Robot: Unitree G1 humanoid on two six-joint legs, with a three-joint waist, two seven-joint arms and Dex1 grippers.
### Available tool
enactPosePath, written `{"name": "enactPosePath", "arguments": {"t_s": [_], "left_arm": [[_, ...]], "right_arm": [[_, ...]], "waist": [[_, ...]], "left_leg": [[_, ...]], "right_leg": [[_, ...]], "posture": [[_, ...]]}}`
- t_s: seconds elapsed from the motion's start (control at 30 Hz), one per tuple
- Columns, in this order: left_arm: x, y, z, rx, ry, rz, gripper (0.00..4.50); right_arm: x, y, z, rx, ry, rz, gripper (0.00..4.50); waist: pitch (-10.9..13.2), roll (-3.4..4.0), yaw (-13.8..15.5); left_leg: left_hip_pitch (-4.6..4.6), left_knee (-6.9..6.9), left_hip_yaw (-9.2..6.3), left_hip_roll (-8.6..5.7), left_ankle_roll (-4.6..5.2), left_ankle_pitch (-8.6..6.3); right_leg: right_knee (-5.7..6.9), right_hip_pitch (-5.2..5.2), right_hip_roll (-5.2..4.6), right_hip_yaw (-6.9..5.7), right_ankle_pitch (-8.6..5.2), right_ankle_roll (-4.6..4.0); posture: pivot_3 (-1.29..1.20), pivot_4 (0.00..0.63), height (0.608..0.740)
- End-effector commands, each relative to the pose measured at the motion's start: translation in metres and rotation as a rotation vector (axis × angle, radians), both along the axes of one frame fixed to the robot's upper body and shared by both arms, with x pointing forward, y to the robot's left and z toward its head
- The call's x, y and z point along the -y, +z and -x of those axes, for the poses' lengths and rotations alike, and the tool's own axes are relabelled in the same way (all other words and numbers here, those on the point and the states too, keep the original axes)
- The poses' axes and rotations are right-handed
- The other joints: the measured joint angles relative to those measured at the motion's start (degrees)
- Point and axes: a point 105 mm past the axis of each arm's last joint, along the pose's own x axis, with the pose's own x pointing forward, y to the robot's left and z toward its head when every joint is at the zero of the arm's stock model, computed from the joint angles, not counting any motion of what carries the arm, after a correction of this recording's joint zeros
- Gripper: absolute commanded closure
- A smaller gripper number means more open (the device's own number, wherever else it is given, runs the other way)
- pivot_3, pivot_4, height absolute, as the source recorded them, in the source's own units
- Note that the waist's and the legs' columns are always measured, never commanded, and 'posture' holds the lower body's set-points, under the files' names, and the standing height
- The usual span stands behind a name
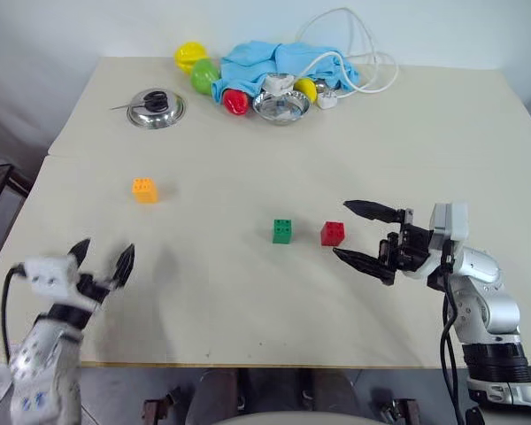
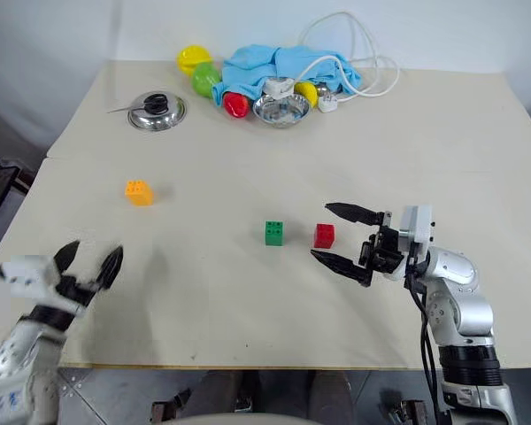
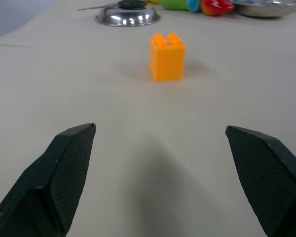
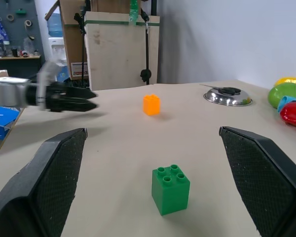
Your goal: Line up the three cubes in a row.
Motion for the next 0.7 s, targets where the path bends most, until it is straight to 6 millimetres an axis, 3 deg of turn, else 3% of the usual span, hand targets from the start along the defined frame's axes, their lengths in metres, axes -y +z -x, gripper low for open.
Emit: {"name": "enactPosePath", "arguments": {"t_s": [0.03, 0.1, 0.23, 0.47, 0.7], "left_arm": [[0.004, 0.010, -0.035, -0.043, 0.071, -0.017, 0.01], [0.013, 0.015, -0.057, -0.061, 0.056, -0.017, 0.01], [0.012, 0.019, -0.087, -0.107, 0.094, -0.021, 0.01], [0.010, 0.015, -0.107, -0.163, 0.077, -0.044, 0.01], [0.020, 0.013, -0.103, -0.175, -0.010, -0.058, 2.08]], "right_arm": [[-0.002, 0.005, 0.005, -0.007, 0.027, 0.009, 0.00], [-0.005, 0.005, 0.007, -0.019, 0.036, 0.012, 0.00], [-0.011, 0.005, 0.009, -0.029, 0.043, 0.009, 0.00], [-0.014, 0.007, 0.014, -0.035, 0.027, -0.010, 0.00], [-0.010, 0.005, 0.016, -0.024, -0.014, -0.008, 0.00]], "waist": [[0.0, -0.01, -0.1], [0.0, -0.01, -0.1], [0.0, -0.02, -0.4], [0.0, -0.03, -0.5], [0.0, -0.04, -0.2]], "left_leg": [[0.03, 0.00, 0.01, -0.04, 0.00, 0.00], [0.02, -0.01, 0.03, -0.07, 0.02, 0.01], [0.01, -0.03, 0.13, -0.10, -0.01, -0.01], [0.01, -0.18, 0.12, -0.04, -0.22, 0.05], [0.02, -0.17, 0.11, -0.04, -0.23, 0.05]], "right_leg": [[0.02, 0.02, 0.00, 0.00, 0.00, 0.00], [0.01, 0.02, 0.02, 0.00, 0.00, 0.01], [-0.09, 0.00, 0.26, 0.00, 0.00, 0.01], [-0.26, -0.01, 0.54, -0.06, -0.01, 0.00], [-0.27, 0.00, 0.53, -0.04, -0.01, 0.00]], "posture": [[0.00, 0.150, 0.740], [0.00, 0.150, 0.740], [0.00, 0.150, 0.740], [0.00, 0.150, 0.740], [0.00, 0.150, 0.740]]}}
